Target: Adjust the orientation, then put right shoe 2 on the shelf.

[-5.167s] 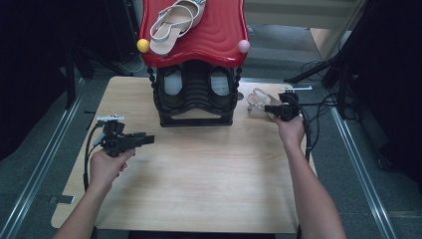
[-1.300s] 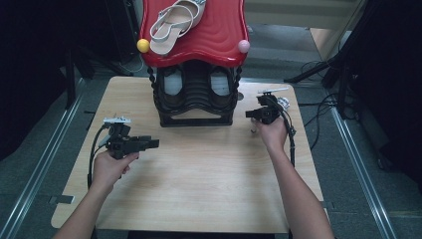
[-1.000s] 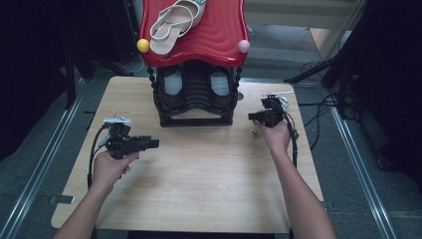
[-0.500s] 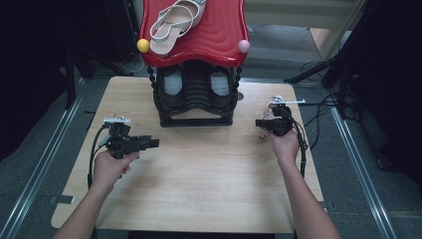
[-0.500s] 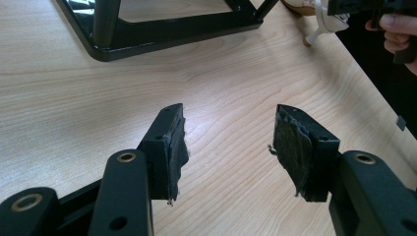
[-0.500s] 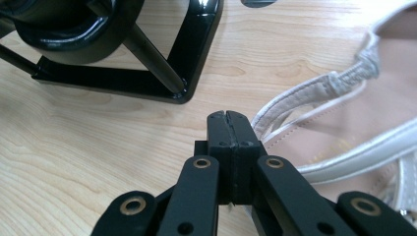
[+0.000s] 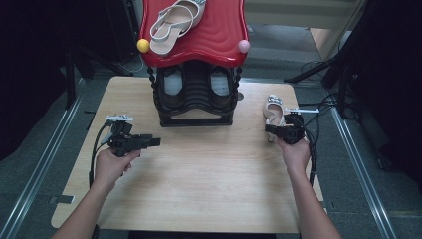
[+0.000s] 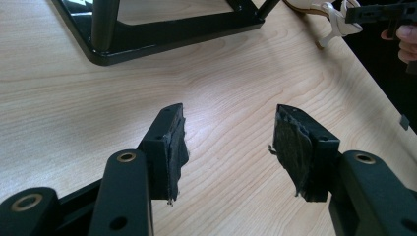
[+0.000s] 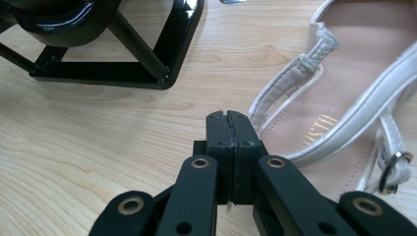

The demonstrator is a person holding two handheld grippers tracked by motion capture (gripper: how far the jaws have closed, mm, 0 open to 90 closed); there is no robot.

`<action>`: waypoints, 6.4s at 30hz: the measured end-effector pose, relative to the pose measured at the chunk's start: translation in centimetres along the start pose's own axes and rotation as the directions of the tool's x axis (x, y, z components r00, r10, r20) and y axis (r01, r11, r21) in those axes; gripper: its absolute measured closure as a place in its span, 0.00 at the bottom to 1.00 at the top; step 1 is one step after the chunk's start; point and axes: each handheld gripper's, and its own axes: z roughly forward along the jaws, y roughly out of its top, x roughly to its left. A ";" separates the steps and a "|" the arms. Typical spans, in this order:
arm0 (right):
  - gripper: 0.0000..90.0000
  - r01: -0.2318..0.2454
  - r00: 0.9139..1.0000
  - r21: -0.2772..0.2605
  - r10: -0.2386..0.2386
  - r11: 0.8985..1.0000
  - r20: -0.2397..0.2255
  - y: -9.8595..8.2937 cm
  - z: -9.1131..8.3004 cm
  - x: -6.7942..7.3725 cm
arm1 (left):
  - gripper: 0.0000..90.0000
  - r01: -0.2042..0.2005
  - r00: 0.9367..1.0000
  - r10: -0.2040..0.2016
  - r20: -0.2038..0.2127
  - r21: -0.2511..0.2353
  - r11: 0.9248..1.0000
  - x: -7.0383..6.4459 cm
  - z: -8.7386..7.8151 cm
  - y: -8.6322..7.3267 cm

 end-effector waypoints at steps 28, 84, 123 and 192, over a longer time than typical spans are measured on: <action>0.87 0.009 1.000 -0.065 -0.009 0.998 -0.010 -0.2 -1.7 0.2 | 0.51 -0.017 1.000 0.017 -0.005 0.022 1.000 0.1 0.5 0.5; 0.83 -0.086 0.988 0.001 0.085 0.996 0.133 4.6 4.5 -3.7 | 0.50 0.019 0.999 -0.019 -0.032 -0.006 1.000 0.6 -1.7 -1.2; 0.98 -0.187 0.982 -0.029 0.187 0.982 0.000 6.8 1.7 -3.3 | 0.50 0.021 0.999 -0.022 -0.032 -0.004 1.000 0.6 -1.6 -1.3; 0.98 0.038 0.995 -0.253 -0.060 0.967 -0.081 27.9 -14.2 15.1 | 0.50 0.008 1.000 -0.008 -0.010 -0.001 1.000 0.3 -1.2 -1.0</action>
